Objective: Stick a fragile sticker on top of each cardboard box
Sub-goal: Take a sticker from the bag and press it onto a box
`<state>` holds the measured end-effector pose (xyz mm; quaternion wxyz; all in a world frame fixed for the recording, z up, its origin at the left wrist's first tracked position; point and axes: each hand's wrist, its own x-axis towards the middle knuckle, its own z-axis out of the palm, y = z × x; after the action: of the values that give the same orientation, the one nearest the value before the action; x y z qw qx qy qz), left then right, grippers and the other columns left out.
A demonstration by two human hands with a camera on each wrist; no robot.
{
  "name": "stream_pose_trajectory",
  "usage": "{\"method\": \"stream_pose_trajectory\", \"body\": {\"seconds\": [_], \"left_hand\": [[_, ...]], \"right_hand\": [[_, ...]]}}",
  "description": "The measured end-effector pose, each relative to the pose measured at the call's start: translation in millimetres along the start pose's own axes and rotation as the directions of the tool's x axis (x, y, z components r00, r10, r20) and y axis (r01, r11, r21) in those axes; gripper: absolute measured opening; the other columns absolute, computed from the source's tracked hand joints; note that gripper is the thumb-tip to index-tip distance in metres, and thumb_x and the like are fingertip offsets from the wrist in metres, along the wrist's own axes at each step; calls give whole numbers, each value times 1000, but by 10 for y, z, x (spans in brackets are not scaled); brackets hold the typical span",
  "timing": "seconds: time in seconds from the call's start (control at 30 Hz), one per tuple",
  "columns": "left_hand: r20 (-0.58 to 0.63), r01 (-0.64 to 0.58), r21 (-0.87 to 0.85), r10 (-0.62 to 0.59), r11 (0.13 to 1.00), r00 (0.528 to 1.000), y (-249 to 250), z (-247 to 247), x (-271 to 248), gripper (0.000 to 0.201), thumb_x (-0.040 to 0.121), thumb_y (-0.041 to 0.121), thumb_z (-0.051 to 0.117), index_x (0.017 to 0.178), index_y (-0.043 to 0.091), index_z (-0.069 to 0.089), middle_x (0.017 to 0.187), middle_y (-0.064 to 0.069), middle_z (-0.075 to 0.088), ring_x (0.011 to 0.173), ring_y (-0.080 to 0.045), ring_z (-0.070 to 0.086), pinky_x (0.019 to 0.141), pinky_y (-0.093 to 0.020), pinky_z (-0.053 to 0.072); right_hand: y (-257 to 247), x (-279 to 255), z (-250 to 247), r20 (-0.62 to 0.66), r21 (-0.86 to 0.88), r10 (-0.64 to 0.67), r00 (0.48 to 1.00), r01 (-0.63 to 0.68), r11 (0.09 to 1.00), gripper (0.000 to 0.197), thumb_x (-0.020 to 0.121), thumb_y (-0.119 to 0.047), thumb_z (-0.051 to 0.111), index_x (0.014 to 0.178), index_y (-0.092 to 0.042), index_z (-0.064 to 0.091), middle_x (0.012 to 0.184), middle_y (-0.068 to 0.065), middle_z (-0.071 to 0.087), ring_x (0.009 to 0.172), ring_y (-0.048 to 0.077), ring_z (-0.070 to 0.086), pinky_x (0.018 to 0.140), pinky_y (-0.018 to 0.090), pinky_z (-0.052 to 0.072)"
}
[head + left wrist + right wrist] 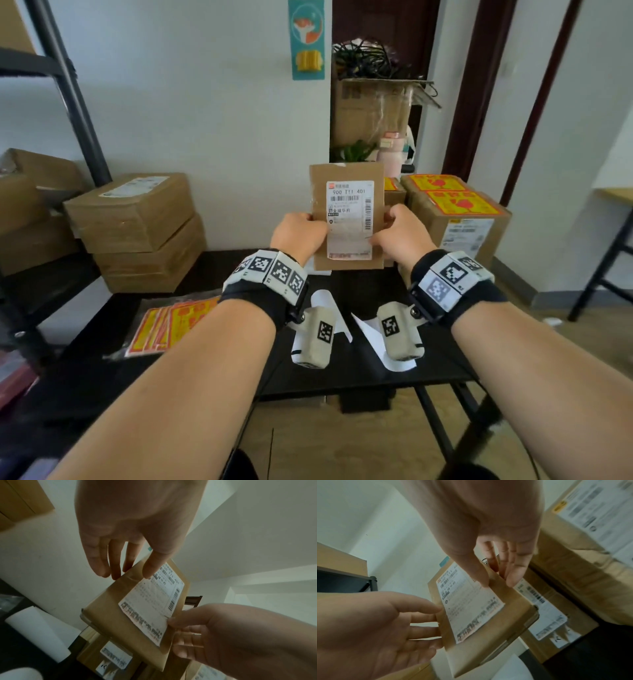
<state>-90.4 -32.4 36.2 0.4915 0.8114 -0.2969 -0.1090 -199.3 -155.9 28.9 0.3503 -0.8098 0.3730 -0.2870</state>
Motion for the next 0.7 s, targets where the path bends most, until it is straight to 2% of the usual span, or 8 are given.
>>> {"method": "stream_pose_trajectory", "body": {"seconds": [0.07, 0.17, 0.33, 0.43, 0.5, 0.57, 0.63, 0.7], "left_hand": [[38, 26, 32, -28, 999, 999, 16, 117, -4, 21, 83, 22, 56, 91, 8, 69, 89, -7, 70, 86, -24, 67, 79, -35, 55], [86, 65, 26, -67, 998, 994, 23, 255, 3, 23, 82, 22, 58, 93, 4, 69, 93, -10, 71, 88, -25, 67, 85, -39, 56], [221, 136, 10, -135, 991, 966, -57, 469, -31, 39, 85, 42, 62, 111, 13, 66, 107, -3, 70, 100, -24, 66, 91, -37, 54], [242, 166, -10, -159, 986, 957, -117, 550, -45, 47, 88, 51, 56, 118, 16, 62, 115, -3, 67, 102, -22, 62, 94, -37, 52], [259, 169, -13, -160, 985, 952, -114, 575, -56, 44, 91, 51, 52, 117, 16, 60, 118, -6, 64, 105, -23, 59, 99, -39, 49], [264, 171, 8, -167, 985, 950, -93, 571, -74, 48, 94, 50, 48, 124, 14, 58, 124, -8, 62, 109, -25, 57, 101, -39, 45], [254, 176, 33, -178, 984, 950, -62, 567, -86, 53, 97, 48, 43, 132, 10, 53, 130, -10, 57, 113, -27, 54, 100, -37, 44], [248, 178, 56, -186, 982, 951, -20, 552, -103, 54, 100, 47, 39, 135, 7, 49, 133, -12, 55, 117, -29, 53, 98, -36, 42]], "right_hand": [[105, -5, 14, 14, -9, 54, 998, -53, 999, 43, 80, -17, 66, 117, -14, 45, 117, 7, 60, 102, 29, 62, 85, 48, 56], [255, 10, 73, 40, 1, 125, 991, -125, 992, 46, 73, -25, 64, 114, -16, 46, 121, 10, 58, 105, 31, 61, 87, 49, 54], [418, -26, 138, 90, -62, 199, 976, -194, 979, 50, 84, -25, 67, 127, -6, 47, 129, 15, 55, 113, 32, 58, 88, 40, 51], [491, -45, 179, 119, -47, 208, 971, -204, 978, 51, 84, -24, 66, 128, -6, 48, 129, 15, 57, 114, 31, 58, 93, 41, 51], [524, -52, 194, 133, -30, 213, 968, -211, 977, 52, 85, -22, 66, 129, -5, 45, 128, 14, 59, 116, 30, 58, 95, 43, 50], [545, -52, 208, 141, -21, 217, 966, -217, 976, 53, 87, -19, 65, 132, -4, 41, 129, 13, 59, 118, 30, 58, 95, 40, 49], [535, -55, 213, 132, -12, 210, 969, -211, 977, 54, 88, -19, 65, 133, -4, 39, 130, 14, 57, 119, 30, 57, 94, 38, 49], [505, -55, 208, 91, 15, 179, 980, -181, 983, 57, 87, -20, 66, 133, -5, 37, 132, 16, 55, 120, 32, 56, 96, 43, 49]]}}
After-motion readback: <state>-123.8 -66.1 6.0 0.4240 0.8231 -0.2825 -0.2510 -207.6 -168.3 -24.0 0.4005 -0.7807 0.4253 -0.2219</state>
